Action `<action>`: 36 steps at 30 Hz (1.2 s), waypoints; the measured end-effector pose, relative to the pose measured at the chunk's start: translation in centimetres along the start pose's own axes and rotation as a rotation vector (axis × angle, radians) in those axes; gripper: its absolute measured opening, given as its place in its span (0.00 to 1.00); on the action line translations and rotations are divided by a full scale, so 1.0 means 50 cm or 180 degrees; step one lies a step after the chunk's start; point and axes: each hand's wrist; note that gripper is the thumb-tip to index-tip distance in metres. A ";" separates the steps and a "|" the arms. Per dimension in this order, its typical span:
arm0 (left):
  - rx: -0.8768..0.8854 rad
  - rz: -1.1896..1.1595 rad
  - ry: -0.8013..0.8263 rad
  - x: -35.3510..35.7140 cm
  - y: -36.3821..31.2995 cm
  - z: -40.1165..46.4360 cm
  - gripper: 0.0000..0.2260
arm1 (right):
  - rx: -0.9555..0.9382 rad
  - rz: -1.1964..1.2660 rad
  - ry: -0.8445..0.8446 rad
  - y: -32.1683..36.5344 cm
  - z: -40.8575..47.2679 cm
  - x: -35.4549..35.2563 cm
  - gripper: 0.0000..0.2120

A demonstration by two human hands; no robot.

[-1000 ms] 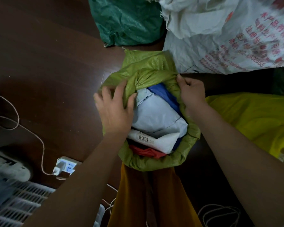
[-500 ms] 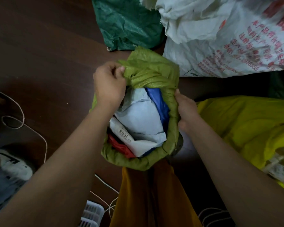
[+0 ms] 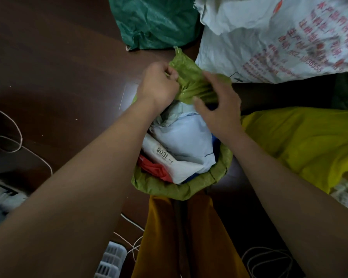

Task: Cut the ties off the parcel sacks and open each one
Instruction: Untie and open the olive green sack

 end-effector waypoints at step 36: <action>-0.0405 -0.0814 0.0284 0.030 0.037 -0.042 0.10 | -0.0581 -0.0137 0.0595 0.008 0.003 -0.031 0.25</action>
Point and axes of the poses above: each hand's wrist, its own z-axis towards the middle knuckle, its own x-axis out of the palm, y = z × x, and after that the axes turned 14 degrees about z, right-handed
